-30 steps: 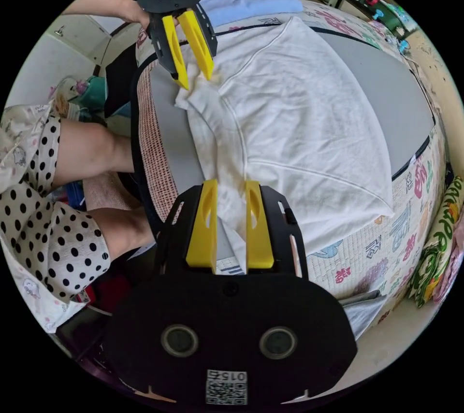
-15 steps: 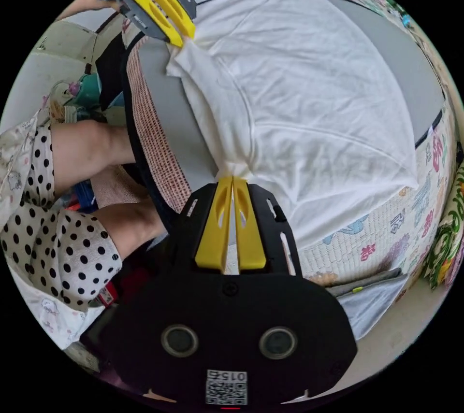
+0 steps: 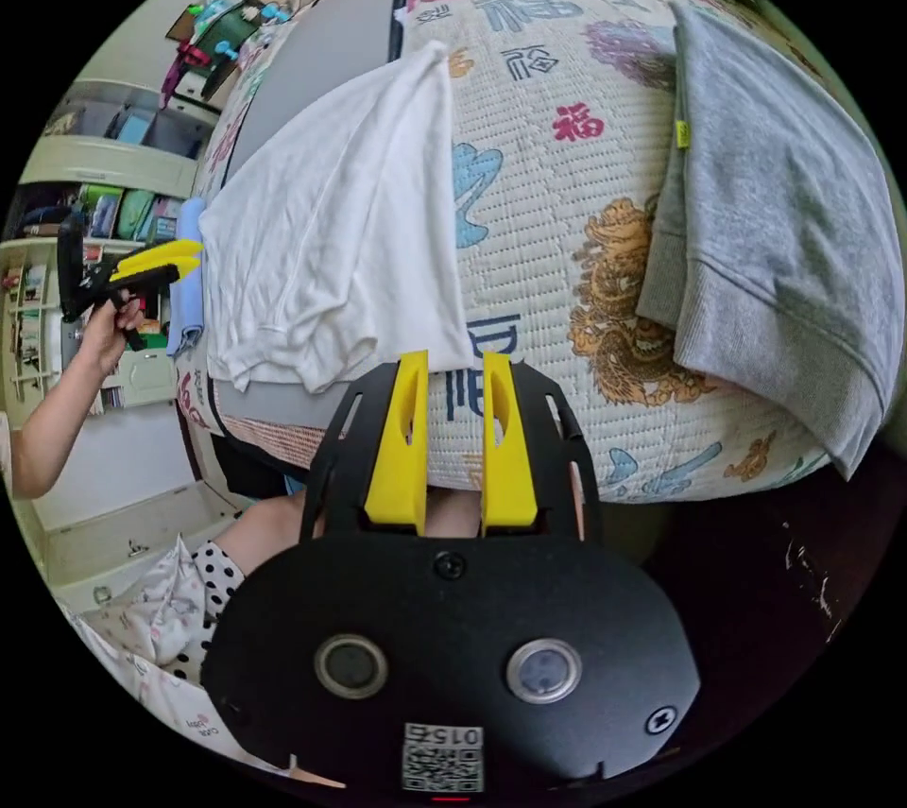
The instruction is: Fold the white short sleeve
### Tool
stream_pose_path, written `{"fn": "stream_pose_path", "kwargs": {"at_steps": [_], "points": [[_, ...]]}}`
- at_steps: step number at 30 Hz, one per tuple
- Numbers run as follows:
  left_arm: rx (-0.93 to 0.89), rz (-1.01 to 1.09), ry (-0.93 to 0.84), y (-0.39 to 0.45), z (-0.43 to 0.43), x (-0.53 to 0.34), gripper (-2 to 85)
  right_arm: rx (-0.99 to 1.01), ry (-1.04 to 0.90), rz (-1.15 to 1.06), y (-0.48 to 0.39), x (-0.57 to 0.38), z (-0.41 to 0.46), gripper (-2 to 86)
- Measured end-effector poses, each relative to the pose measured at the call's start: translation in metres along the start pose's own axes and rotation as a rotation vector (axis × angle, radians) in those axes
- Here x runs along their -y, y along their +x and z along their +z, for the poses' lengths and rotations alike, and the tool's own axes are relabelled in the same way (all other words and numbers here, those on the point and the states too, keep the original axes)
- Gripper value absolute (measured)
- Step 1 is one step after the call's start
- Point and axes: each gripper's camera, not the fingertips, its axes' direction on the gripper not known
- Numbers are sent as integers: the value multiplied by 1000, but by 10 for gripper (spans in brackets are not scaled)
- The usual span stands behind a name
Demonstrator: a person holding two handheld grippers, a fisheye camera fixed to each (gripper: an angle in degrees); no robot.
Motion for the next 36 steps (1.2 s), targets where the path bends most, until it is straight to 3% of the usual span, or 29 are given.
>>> {"fn": "stream_pose_path", "kwargs": {"at_steps": [4,9,14,17,19,27,32,36], "points": [[23,84,123,3,15,119,99,39,8,63,20,6,14,89],[9,125,146,7,52,253,105,124,-15,84,29,20,32,68],[-16,96,3,17,105,354,95,172,-5,134,50,24,34,20],[13,93,-163,19,135,380,66,235,26,161,67,19,29,9],[43,117,-174,21,134,383,57,243,41,150,72,17,24,5],[19,215,-4,54,43,413,43,188,154,100,86,7,-28,1],[-194,217,265,58,-68,424,43,118,247,83,78,-12,-91,1],[-308,174,411,27,-145,386,43,152,233,-95,18,-20,-107,1]]}}
